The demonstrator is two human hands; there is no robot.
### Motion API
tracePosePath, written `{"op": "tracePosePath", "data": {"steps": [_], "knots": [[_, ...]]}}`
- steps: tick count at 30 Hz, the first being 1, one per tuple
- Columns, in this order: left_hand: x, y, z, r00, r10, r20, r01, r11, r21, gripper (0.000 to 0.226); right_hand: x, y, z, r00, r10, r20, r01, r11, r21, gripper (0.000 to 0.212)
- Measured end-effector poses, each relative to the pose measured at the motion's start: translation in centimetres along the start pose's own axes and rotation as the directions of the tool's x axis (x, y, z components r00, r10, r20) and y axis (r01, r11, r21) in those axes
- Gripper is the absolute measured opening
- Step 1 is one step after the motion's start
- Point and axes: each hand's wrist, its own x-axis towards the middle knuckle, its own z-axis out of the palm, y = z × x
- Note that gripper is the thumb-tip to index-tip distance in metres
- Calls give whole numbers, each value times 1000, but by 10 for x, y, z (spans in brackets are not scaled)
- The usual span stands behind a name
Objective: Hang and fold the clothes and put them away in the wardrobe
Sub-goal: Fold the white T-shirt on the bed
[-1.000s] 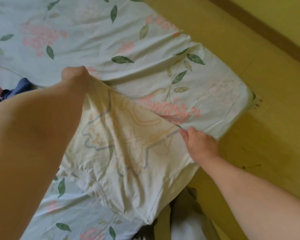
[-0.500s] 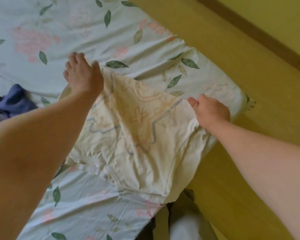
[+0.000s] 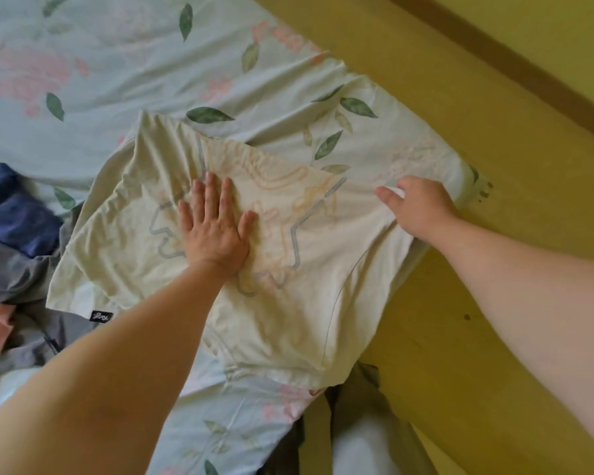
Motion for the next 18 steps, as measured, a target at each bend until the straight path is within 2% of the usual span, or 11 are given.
{"op": "tracePosePath", "data": {"steps": [1,2,4,7,9,12,14,16,18], "knots": [[-4,3,-1,1000,-7,4,7,1000,3,75,-2,-2,-1,999,38,4,-38,998,48,41],[-12,8,0,1000,-2,7,2,1000,6,76,-7,-6,-1,995,95,3,-95,990,109,43],[-42,26,6,995,93,23,-93,996,-3,77,-19,-10,3,967,255,5,-243,916,319,42],[-110,64,26,965,251,78,-250,968,-24,81,-40,-11,9,865,485,129,-440,607,662,46],[-152,87,37,953,291,90,-290,957,-24,83,-50,-11,10,808,504,304,-535,414,736,46],[-202,117,45,936,327,133,-325,945,-38,84,-57,-9,12,770,444,458,-612,309,728,54],[-224,138,46,942,275,190,-268,961,-61,88,-60,-11,13,763,436,477,-615,263,743,52],[-235,158,45,955,158,250,-137,986,-97,95,-63,-16,13,768,427,478,-599,213,772,51],[-237,175,43,959,20,283,19,990,-136,99,-66,-23,13,799,429,421,-544,217,811,40]]}}
